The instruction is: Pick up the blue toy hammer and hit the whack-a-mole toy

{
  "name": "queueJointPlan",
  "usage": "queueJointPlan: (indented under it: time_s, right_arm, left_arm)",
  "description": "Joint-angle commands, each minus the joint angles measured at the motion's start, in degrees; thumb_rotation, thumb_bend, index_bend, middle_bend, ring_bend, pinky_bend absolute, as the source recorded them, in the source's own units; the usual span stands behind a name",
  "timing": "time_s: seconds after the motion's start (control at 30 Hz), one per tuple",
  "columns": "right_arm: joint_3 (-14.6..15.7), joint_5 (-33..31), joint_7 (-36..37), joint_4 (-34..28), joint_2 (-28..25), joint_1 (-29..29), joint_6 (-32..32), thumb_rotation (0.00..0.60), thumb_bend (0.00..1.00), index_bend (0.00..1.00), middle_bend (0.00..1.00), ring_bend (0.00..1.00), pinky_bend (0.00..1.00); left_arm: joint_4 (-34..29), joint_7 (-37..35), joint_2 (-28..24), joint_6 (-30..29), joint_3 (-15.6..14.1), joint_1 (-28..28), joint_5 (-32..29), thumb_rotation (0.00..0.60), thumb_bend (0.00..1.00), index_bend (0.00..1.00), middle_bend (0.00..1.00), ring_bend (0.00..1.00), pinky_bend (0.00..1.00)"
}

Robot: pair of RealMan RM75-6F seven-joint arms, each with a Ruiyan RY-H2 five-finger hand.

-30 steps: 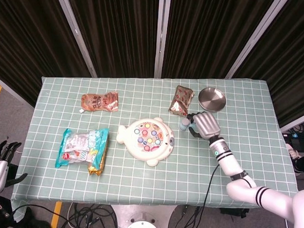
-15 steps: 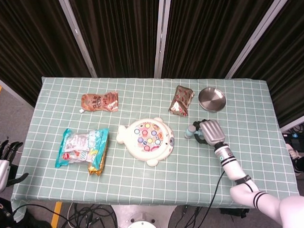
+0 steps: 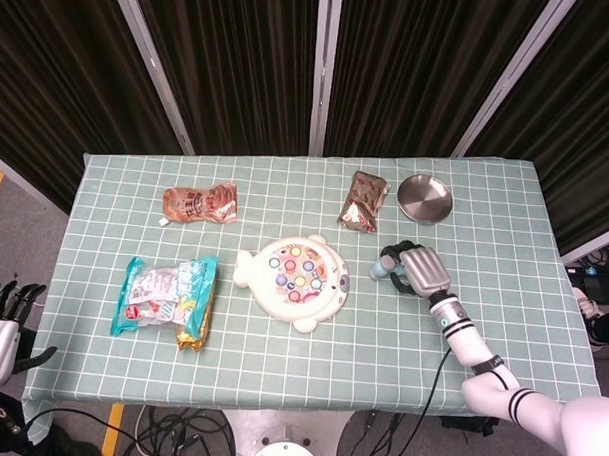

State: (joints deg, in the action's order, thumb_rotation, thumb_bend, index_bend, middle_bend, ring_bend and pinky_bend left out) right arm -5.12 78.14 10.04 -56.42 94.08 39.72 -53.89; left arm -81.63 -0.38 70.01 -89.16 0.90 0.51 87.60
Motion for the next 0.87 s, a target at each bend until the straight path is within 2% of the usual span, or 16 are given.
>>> queueJointPlan:
  time_s: [0.03,0.2,0.4,0.47,0.63,0.73,0.87]
  right_arm:
    - [-0.2,0.1,-0.1,-0.6,-0.4,-0.2,-0.1,0.600,0.36,0.27,0.34,0.19,0.35]
    - [-0.3,0.7,-1.2,-4.7,-3.1,-1.6,-2.3,0.600,0.36,0.17,0.29,0.13,0.28]
    - [-0.2,0.1,-6.2,-17.2,-13.1,-8.0,-11.1,0.600,0.36,0.14,0.27,0.12,0.26]
    - [0.2,-0.2,-9.1,-22.2,-17.3,-11.7,-16.1,0.600,0.36,0.14,0.27,0.12,0.25]
    - [3.1,1.2,-13.1,-31.6,-24.3,-21.5,-28.8,0.600,0.36,0.10,0.19,0.07,0.18]
    - [5.1,2.7,-12.8,-34.4,-26.6,-25.8,-33.2,0.600,0.36,0.05,0.13,0.01,0.12]
    - [6.7,5.2,-12.3,-36.0,-27.7,-29.5,-37.1,0.600,0.36,0.03,0.10,0.00,0.09]
  left_arm:
    - [0.0,0.0,0.0,-0.1,0.0,0.0,0.1,0.600,0.00,0.13,0.14,0.05,0.02]
    - [0.0,-0.1,0.0,-0.2,0.0,0.0,0.1,0.600,0.00,0.13,0.14,0.05,0.02]
    - [0.8,-0.9,0.6,0.0,0.5,0.6,0.3,0.600,0.00,0.13,0.14,0.05,0.02]
    - [1.4,-1.0,1.1,-0.2,0.8,1.0,0.6,0.600,0.00,0.13,0.14,0.05,0.02]
    - [2.0,-0.8,2.3,-0.3,1.4,1.8,0.9,0.600,0.00,0.13,0.14,0.05,0.02]
    - [1.8,-0.4,2.5,0.2,1.5,2.3,1.1,0.600,0.00,0.13,0.14,0.05,0.02]
    - [1.0,0.3,2.5,0.3,1.7,2.8,1.4,0.600,0.00,0.13,0.14,0.05,0.02]
